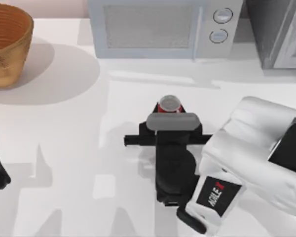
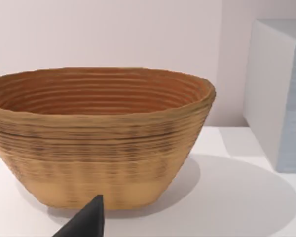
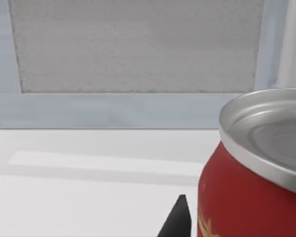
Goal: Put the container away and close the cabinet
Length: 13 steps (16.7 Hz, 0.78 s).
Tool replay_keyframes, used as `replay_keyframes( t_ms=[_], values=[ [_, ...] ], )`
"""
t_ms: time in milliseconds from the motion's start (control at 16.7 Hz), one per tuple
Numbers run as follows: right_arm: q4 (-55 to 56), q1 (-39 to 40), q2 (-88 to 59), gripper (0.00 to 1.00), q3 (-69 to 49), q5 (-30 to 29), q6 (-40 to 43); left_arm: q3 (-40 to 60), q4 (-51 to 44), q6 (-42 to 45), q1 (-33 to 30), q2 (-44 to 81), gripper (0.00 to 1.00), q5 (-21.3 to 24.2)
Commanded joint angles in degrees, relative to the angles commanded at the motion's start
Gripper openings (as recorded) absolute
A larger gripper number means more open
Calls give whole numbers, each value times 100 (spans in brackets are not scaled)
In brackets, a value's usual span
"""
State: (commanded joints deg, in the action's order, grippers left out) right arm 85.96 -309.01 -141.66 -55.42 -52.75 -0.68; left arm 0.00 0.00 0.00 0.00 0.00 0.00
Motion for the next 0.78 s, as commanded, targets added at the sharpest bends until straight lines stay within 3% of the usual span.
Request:
replay_keyframes(
  t_ms=[540, 780],
  values=[
    [-2390, -3, 2537, 0, 153, 8, -38, 0, 0, 0, 0, 0, 100, 0],
    [-2713, -16, 2860, 0, 169, 19, -42, 0, 0, 0, 0, 0, 100, 0]
  ],
)
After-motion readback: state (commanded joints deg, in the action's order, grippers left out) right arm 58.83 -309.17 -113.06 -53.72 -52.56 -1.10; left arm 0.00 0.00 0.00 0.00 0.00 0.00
